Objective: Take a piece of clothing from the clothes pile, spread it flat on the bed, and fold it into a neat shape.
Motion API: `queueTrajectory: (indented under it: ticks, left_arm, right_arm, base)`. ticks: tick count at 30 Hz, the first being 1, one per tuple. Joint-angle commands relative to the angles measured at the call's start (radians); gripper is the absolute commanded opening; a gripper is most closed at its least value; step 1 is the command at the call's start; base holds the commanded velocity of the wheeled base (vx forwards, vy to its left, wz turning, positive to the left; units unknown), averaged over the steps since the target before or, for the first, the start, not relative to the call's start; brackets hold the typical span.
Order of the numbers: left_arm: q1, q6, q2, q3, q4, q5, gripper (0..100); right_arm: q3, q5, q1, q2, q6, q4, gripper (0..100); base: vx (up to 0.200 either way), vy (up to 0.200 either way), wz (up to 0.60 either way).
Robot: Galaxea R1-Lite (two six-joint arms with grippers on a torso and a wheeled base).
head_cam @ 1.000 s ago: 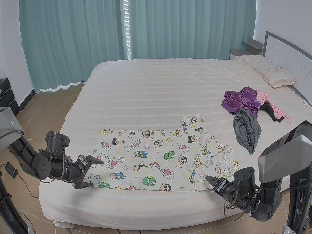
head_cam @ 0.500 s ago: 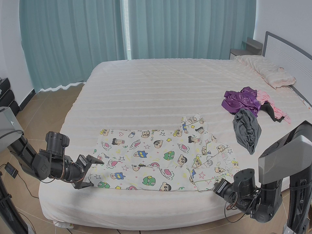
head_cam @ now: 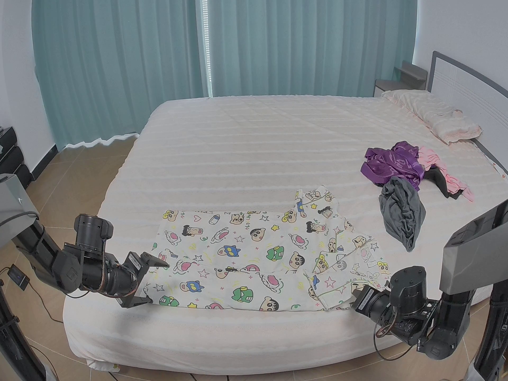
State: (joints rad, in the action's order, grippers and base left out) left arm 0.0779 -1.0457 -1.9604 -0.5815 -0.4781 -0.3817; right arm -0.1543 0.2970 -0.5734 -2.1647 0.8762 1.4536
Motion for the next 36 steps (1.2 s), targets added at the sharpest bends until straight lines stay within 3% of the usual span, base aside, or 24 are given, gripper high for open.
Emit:
queueTrajectory:
  ticks: [1,5,9,13,17,21,36]
  left_arm:
    - [0.000,0.000,-0.002,0.000,-0.001,0.000,100]
    - [0.000,0.000,-0.002,0.000,-0.001,0.000,100]
    - [0.000,0.000,-0.002,0.000,-0.001,0.000,100]
    - [0.000,0.000,-0.002,0.000,-0.001,0.000,100]
    - [0.000,0.000,-0.002,0.000,-0.001,0.000,100]
    - [0.000,0.000,-0.002,0.000,-0.001,0.000,100]
    - [0.000,0.000,-0.005,0.000,-0.002,0.001,100]
  right_arm:
    - [-0.041,-0.001,0.001,0.095,-0.005,-0.065,0]
    - [-0.080,-0.001,0.004,0.149,-0.006,-0.150,0]
    - [-0.197,-0.004,0.012,0.250,-0.016,-0.395,0]
    - [-0.275,-0.016,0.055,0.266,-0.019,-0.529,0]
    - [-0.343,-0.019,0.098,0.270,-0.034,-0.621,0]
    - [-0.366,-0.030,0.098,0.282,-0.055,-0.667,0]
    - [-0.600,-0.061,0.115,0.290,-0.062,-1.055,0]
  base:
    - [0.000,0.000,0.00]
    - [0.000,0.000,0.00]
    - [0.000,0.000,0.00]
    - [0.000,0.000,0.00]
    - [0.000,0.000,0.00]
    - [0.000,0.000,0.00]
    - [0.000,0.000,0.00]
